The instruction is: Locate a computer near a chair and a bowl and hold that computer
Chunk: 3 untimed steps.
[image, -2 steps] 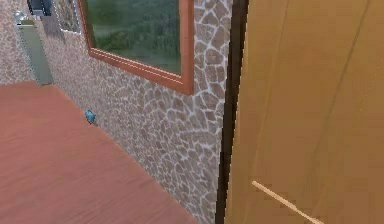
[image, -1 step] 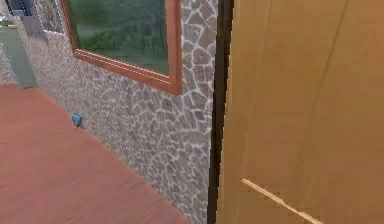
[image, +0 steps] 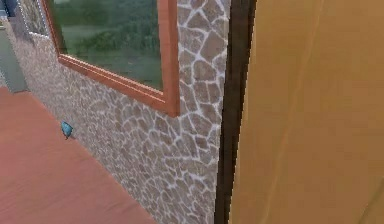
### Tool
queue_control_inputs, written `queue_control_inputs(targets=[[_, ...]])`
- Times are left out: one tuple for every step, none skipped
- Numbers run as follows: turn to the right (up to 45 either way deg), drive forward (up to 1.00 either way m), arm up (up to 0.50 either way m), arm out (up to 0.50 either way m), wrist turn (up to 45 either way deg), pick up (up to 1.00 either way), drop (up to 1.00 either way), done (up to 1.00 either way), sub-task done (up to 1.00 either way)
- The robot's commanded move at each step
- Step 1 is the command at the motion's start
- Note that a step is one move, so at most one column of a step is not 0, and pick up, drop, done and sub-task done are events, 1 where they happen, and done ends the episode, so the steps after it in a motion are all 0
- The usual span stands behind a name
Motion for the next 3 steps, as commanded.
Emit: queue_control_inputs(targets=[[-42.0, 0.0, 0.0, 0.0, 0.0, 0.0, 0.0, 0.0, 0.0], [0.0, 0.3, 0.0, 0.0, 0.0, 0.0, 0.0, 0.0, 0.0], [-15.0, 0.0, 0.0, 0.0, 0.0, 0.0, 0.0, 0.0, 0.0]])
